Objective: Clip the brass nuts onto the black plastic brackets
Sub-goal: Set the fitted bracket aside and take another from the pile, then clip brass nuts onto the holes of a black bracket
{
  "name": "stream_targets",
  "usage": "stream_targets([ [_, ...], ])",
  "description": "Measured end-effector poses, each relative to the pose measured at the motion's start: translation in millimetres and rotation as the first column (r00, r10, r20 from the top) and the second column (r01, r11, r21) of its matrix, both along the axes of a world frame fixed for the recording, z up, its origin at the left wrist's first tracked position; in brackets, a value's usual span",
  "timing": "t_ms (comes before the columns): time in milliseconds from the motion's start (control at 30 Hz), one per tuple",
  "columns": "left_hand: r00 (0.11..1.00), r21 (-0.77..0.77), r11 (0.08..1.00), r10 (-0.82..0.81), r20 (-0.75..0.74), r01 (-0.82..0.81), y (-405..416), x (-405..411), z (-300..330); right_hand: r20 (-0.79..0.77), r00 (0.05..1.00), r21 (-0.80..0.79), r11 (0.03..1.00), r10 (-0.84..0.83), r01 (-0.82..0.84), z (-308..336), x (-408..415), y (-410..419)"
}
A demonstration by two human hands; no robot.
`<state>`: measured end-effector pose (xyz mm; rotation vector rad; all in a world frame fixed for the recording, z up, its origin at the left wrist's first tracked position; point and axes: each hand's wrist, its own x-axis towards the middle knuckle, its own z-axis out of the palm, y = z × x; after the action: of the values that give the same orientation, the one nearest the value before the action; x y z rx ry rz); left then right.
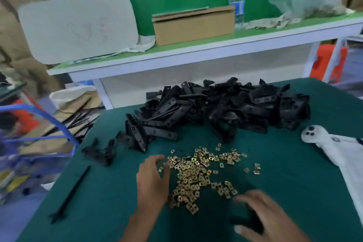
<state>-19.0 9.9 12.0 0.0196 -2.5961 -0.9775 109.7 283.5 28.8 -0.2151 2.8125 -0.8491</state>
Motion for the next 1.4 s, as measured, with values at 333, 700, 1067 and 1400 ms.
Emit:
stream_targets([
  [333,0.911,0.163,0.911,0.337,0.237,-0.38,-45.8,-124.3,20.8,-0.246,0.969,0.067,0.997,-0.005,0.023,-19.4,-102.9,-65.6],
  [700,0.973,0.498,0.867,0.137,-0.184,-0.027,-14.4,-33.1,31.5,-0.088,0.93,-0.44,0.851,-0.358,0.286,-24.9,-112.6,-52.7],
  [1067,0.92,0.956,0.257,-0.39,-0.029,0.139,43.3,26.5,5.0,0.486,0.86,-0.873,-0.046,-0.152,0.485,-6.4,-111.2,-36.8],
  [1400,0.835,0.392,0.745,-0.534,-0.136,0.54,55.3,47.0,-6.4,0.308,0.936,-0.901,0.264,-0.169,0.344,-3.8,-105.1,-40.5],
])
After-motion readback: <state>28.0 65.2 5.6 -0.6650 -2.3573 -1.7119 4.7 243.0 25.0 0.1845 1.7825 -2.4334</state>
